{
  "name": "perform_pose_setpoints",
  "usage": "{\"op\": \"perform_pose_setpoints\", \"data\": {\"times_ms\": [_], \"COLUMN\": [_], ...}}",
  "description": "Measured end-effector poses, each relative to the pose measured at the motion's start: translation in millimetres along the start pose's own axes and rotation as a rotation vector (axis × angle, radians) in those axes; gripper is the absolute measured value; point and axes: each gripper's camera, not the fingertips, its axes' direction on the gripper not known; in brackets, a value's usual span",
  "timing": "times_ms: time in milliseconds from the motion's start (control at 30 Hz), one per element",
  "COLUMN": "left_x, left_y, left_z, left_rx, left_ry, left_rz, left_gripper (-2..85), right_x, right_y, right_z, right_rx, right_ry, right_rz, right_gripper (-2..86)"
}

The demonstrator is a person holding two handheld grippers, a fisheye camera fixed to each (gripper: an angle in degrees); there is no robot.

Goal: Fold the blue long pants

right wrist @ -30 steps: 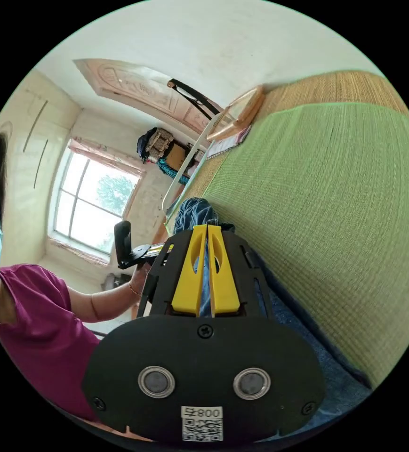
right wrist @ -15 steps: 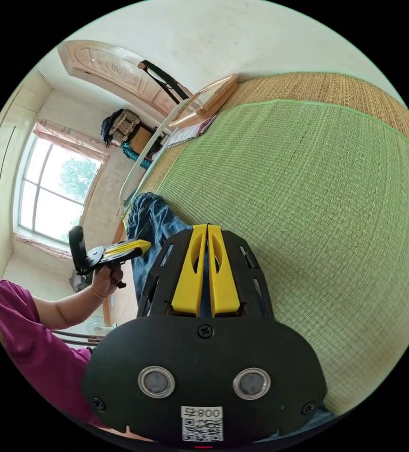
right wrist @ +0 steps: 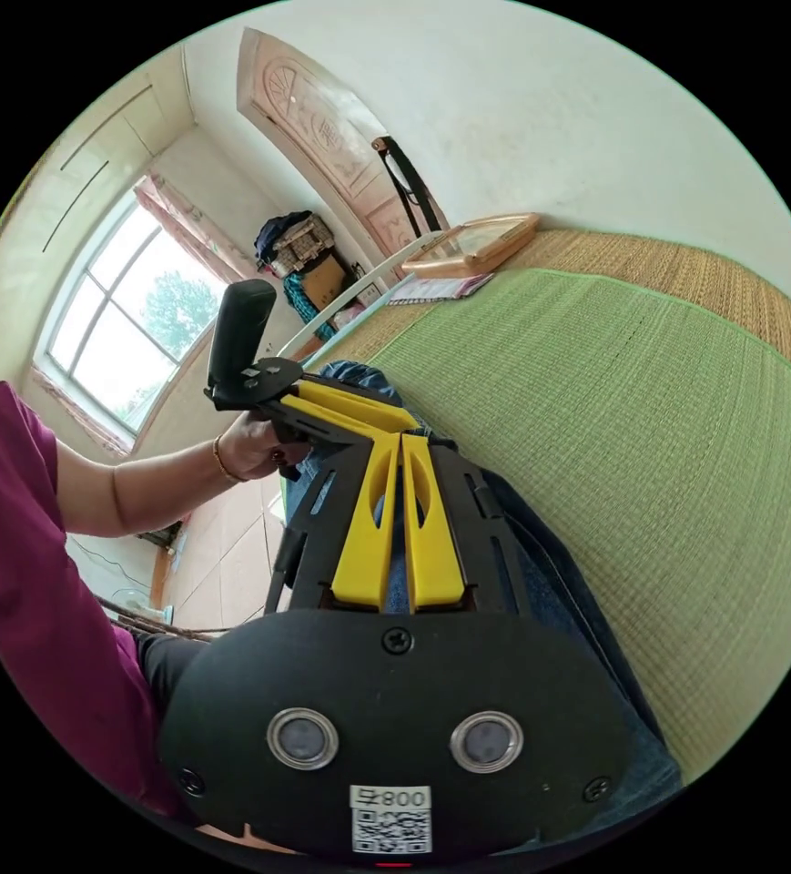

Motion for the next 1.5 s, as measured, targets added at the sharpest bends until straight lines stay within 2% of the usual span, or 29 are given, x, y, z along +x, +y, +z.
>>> {"op": "perform_pose_setpoints", "data": {"times_ms": [167, 267, 300, 400, 433, 567, 733, 900, 1100, 1200, 1333, 1433, 1500], "left_x": [5.3, -3.9, -6.7, -21.7, -27.7, -56.4, -74.9, -79.0, -88.8, -97.6, -112.7, -121.7, -122.8], "left_y": [-4.9, -8.1, -8.3, -9.3, -8.5, -1.4, 2.6, 15.5, 79.0, 130.9, 208.7, 246.0, 251.5], "left_z": [4.3, 8.5, 9.5, 24.0, 32.3, 29.6, 38.3, 26.9, -42.6, -81.1, -109.9, -114.9, -121.7], "left_rx": [0.0, 0.003, 0.007, -0.021, -0.043, 0.022, -0.062, -0.022, 0.108, 0.123, 0.022, -0.002, -0.013], "left_ry": [-0.088, -0.109, -0.106, -0.103, -0.129, -0.012, -0.016, -0.03, -0.129, -0.227, -0.461, -0.441, -0.457], "left_rz": [0.02, -0.02, -0.031, -0.075, -0.088, -0.2, -0.186, -0.205, -0.315, -0.42, -0.612, -0.64, -0.65], "left_gripper": [5.0, 3.9, 3.8, 4.0, 4.4, 7.6, 8.3, 7.4, 6.3, 4.4, 1.1, 0.3, 0.1], "right_x": [4.4, 14.6, 19.2, 28.1, 27.6, 20.9, 26.4, 28.2, 20.5, 20.7, 23.9, 18.1, 7.5], "right_y": [18.2, 24.8, 29.1, 33.6, 31.5, 21.6, 10.9, -5.9, -57.7, -82.1, -89.6, -92.4, -102.0], "right_z": [-34.9, -20.8, -6.5, 9.5, 8.1, 2.9, -5.4, -28.9, -33.2, 1.7, 17.7, 18.4, 24.4], "right_rx": [0.048, -0.066, -0.147, -0.225, -0.226, -0.25, -0.26, -0.211, -0.145, -0.237, -0.257, -0.252, -0.28], "right_ry": [0.054, 0.068, 0.139, 0.155, 0.156, 0.181, 0.139, 0.141, 0.134, 0.2, 0.191, 0.228, 0.342], "right_rz": [0.052, 0.081, 0.096, 0.14, 0.141, 0.131, 0.178, 0.229, 0.163, 0.128, 0.14, 0.119, 0.071], "right_gripper": [0.1, 0.1, 0.1, 0.1, 0.1, 0.1, 0.0, 0.1, 0.1, 0.1, 0.1, 0.0, -0.1]}}
